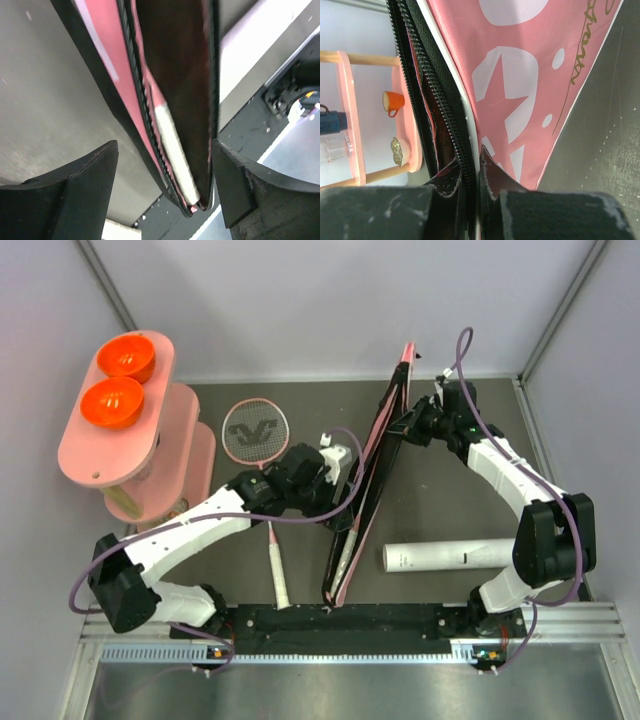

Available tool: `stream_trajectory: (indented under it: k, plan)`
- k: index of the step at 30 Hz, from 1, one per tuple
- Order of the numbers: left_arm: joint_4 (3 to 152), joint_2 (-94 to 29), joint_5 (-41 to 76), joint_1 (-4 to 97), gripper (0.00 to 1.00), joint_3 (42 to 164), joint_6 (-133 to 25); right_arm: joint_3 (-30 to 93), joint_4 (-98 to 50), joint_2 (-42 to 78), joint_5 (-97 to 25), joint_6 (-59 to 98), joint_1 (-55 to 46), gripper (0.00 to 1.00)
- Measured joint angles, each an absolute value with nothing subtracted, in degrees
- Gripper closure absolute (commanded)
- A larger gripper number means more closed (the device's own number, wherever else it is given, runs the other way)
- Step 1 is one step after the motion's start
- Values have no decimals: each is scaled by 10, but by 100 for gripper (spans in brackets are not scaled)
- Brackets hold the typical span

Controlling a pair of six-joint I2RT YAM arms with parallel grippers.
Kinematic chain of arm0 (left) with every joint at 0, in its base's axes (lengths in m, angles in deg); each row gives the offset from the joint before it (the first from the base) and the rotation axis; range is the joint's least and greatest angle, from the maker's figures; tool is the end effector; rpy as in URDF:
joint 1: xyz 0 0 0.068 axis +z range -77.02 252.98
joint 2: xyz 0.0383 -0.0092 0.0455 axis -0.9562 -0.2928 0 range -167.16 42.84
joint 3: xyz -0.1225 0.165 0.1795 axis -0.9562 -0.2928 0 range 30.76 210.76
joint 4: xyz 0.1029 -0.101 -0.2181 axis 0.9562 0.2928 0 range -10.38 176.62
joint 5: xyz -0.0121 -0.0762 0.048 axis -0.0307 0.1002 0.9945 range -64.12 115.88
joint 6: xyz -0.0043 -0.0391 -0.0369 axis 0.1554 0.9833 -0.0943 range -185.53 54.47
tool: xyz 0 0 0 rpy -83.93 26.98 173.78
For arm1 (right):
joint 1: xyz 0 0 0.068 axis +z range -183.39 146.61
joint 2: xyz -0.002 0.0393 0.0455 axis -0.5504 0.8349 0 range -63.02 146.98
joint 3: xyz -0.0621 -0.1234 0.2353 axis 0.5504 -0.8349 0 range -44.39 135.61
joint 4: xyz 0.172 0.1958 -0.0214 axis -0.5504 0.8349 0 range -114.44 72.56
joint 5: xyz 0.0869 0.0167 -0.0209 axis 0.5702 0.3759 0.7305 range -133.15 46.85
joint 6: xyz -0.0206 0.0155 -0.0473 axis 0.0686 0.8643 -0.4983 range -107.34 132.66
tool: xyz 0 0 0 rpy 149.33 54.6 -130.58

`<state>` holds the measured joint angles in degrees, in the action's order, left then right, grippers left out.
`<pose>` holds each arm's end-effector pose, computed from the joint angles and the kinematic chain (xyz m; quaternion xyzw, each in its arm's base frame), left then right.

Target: Pack up the badminton gear

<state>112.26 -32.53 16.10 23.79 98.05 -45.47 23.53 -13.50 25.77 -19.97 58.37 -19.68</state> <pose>0.1830 -0.2211 0.3227 0.2622 0.8676 -0.2997 0.2978 0.3420 0.0978 0.2901 0.1420 0.8498 0.3885 0.3267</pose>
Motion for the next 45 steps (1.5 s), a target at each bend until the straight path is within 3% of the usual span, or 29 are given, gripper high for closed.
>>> stream_trajectory:
  k: [7, 14, 21, 26, 32, 41, 45]
  plan:
    - [1117, -305, 166, 265, 20, 880, -408, 235, -109, 258, -230, 572, -197, 100]
    - [1133, -282, 326, 374, 22, 887, -328, 243, -49, 247, -295, 552, -197, 100]
    - [1134, -371, 393, 445, 24, 876, -263, 252, -22, 238, -318, 536, -197, 100]
    - [1127, -436, 392, 447, 32, 834, -236, 252, -20, 237, -320, 528, -197, 100]
    - [1106, -463, 416, 447, 33, 807, -219, 252, -19, 237, -321, 523, -197, 100]
    - [1066, -498, 422, 480, 47, 828, -217, 252, -19, 237, -321, 521, -197, 100]
    - [1055, -517, 421, 494, 60, 847, -219, 252, -19, 237, -321, 521, -197, 100]
